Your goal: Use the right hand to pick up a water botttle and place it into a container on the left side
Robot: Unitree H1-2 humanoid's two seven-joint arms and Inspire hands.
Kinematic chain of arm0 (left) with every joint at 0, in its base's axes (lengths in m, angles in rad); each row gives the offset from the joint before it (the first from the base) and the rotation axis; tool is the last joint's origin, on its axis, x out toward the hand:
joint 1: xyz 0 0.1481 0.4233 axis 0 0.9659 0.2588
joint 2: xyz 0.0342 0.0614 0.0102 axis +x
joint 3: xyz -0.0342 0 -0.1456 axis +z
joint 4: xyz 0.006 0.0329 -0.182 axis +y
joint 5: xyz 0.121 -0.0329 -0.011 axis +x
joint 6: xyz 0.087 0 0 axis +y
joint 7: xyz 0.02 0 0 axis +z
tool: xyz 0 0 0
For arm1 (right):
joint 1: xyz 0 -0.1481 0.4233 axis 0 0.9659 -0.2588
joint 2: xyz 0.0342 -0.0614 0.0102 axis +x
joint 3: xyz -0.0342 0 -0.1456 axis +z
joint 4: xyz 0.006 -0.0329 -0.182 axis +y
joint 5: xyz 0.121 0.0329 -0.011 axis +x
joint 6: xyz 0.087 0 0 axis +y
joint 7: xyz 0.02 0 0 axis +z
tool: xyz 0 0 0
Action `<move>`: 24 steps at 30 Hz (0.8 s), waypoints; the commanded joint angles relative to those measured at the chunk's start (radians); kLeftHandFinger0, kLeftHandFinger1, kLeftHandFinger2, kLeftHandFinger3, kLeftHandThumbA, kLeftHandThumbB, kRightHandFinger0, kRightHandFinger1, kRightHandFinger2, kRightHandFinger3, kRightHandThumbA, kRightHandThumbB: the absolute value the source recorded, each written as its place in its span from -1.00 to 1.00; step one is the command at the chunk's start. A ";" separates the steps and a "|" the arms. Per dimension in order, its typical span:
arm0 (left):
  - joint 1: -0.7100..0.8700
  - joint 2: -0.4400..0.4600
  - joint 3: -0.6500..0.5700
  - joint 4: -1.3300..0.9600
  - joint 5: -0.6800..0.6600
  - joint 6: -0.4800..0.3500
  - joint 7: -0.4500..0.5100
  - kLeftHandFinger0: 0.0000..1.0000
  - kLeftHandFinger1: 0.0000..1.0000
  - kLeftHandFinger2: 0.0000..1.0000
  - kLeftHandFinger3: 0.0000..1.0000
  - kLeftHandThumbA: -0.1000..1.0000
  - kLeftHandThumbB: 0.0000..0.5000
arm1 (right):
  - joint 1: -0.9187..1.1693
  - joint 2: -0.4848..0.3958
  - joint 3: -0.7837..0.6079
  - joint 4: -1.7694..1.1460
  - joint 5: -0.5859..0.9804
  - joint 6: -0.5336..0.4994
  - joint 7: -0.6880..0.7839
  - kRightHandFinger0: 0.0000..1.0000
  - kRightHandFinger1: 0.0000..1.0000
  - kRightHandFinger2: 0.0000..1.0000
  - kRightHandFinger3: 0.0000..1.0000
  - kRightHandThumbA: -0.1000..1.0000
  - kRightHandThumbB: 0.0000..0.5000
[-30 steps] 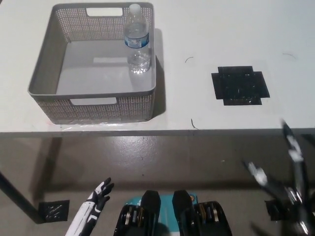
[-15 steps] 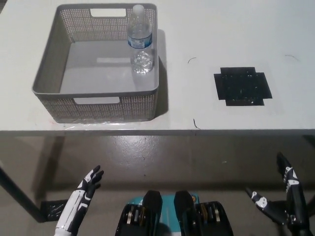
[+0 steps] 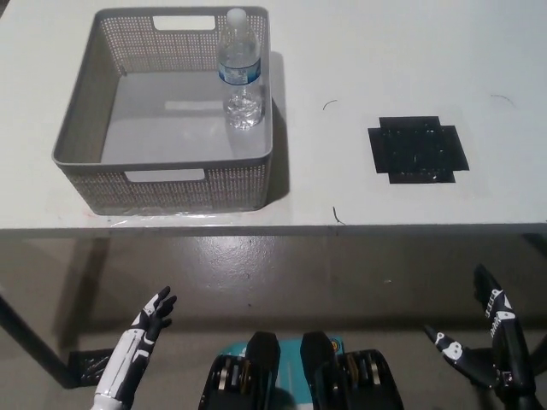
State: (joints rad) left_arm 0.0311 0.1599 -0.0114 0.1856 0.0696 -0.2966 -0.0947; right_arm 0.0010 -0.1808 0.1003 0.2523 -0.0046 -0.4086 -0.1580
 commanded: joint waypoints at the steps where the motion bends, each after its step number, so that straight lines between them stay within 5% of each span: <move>1: -0.004 -0.001 0.015 -0.008 -0.012 -0.031 0.018 1.00 1.00 1.00 1.00 1.00 -0.71 | -0.031 0.016 -0.022 0.002 0.000 -0.029 0.030 1.00 1.00 1.00 1.00 0.78 -0.22; 24: -0.020 -0.017 0.032 -0.029 -0.010 0.011 0.015 1.00 1.00 1.00 1.00 0.93 -0.54 | -0.077 0.023 -0.045 0.026 -0.035 -0.013 0.051 1.00 1.00 1.00 1.00 0.61 -0.21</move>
State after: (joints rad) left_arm 0.0252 0.1446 0.0149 0.1823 0.0682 -0.2859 -0.0944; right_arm -0.0539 -0.1602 0.0740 0.2885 -0.0195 -0.4083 -0.1180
